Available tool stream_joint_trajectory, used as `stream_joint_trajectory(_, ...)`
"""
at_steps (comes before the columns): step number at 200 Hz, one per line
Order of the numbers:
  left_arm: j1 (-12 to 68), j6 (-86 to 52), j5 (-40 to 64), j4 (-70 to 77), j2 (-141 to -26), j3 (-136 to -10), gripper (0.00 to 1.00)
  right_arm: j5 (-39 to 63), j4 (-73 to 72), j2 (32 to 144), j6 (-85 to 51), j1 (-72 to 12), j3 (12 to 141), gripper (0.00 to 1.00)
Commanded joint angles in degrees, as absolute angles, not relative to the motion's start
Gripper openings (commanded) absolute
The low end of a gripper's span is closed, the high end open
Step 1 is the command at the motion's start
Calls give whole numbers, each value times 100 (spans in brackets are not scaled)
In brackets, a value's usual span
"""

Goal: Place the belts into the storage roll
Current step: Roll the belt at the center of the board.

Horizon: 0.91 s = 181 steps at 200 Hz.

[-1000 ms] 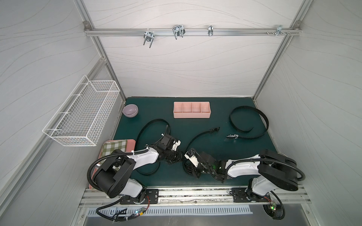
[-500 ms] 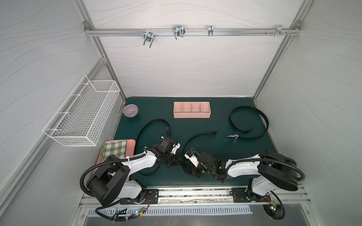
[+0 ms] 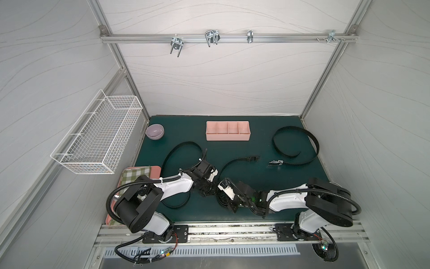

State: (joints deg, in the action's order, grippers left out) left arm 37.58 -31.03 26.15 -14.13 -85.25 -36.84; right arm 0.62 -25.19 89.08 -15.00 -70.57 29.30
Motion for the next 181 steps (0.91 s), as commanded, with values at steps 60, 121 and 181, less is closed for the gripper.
stream_joint_trajectory(60,4233,-2725,1491,-2132,-8634,-3976,0,167,-1917,8964,-1805,-7085,2804,13)
stream_joint_trajectory(121,4398,-2722,546,-3049,-8126,-4171,0,-151,808,6258,-2873,-6277,2987,76)
stream_joint_trajectory(181,4462,-2636,-134,-3846,-7927,-4481,0,66,3045,5921,-2199,-4613,4351,99)
